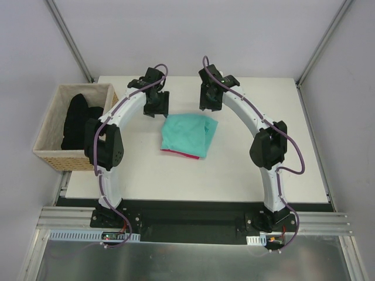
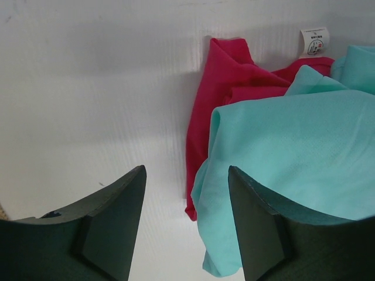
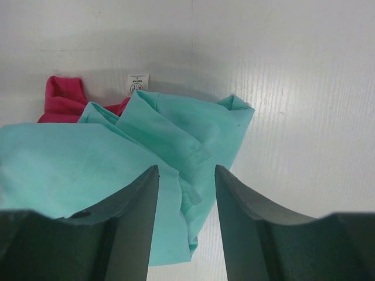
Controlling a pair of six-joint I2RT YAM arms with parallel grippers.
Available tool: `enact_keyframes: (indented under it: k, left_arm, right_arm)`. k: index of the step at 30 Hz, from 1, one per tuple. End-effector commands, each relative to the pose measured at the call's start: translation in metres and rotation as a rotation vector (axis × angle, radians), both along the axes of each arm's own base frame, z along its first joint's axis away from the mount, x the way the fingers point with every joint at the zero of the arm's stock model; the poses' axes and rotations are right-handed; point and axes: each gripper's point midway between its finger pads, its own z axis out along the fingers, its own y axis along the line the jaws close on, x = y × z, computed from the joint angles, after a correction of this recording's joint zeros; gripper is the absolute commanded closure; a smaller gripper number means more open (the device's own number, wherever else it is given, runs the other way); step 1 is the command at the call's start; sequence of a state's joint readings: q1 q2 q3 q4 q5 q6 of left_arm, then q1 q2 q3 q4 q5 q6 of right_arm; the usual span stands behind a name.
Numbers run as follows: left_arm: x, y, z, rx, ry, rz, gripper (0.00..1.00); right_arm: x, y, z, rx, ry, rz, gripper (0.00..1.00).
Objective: Fold and stack the t-shirts
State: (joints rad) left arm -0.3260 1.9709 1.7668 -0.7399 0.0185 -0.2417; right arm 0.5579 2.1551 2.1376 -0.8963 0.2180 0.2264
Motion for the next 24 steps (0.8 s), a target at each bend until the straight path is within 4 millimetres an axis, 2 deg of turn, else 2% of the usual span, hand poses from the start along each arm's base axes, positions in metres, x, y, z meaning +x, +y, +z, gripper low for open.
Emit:
enact_keyframes:
  k: [1, 5, 13, 19, 20, 21, 24]
  left_arm:
    - [0.005, -0.013, 0.016, -0.060, -0.020, -0.036, 0.43]
    - [0.009, -0.015, 0.019, -0.065, -0.031, -0.044, 0.42]
    - [0.003, -0.019, 0.013, -0.066, -0.009, -0.052, 0.42]
    - [-0.006, -0.030, 0.004, -0.066, 0.020, -0.073, 0.43]
    - [-0.006, -0.032, 0.002, -0.066, 0.023, -0.076, 0.44]
    - [-0.007, -0.036, 0.001, -0.066, 0.025, -0.084, 0.50]
    - [-0.009, -0.042, -0.004, -0.066, 0.037, -0.093, 0.53]
  right_arm:
    - [-0.003, 0.003, 0.015, 0.041, -0.004, -0.003, 0.54]
    - [-0.003, 0.003, 0.012, 0.041, 0.005, -0.005, 0.54]
    - [-0.008, 0.005, 0.004, 0.045, 0.023, 0.002, 0.54]
    - [-0.012, 0.004, -0.001, 0.044, 0.034, 0.005, 0.54]
    - [-0.011, 0.004, 0.000, 0.045, 0.032, 0.005, 0.54]
    - [-0.012, 0.005, -0.001, 0.042, 0.033, 0.008, 0.54]
    - [-0.012, 0.005, 0.000, 0.048, 0.032, 0.013, 0.54]
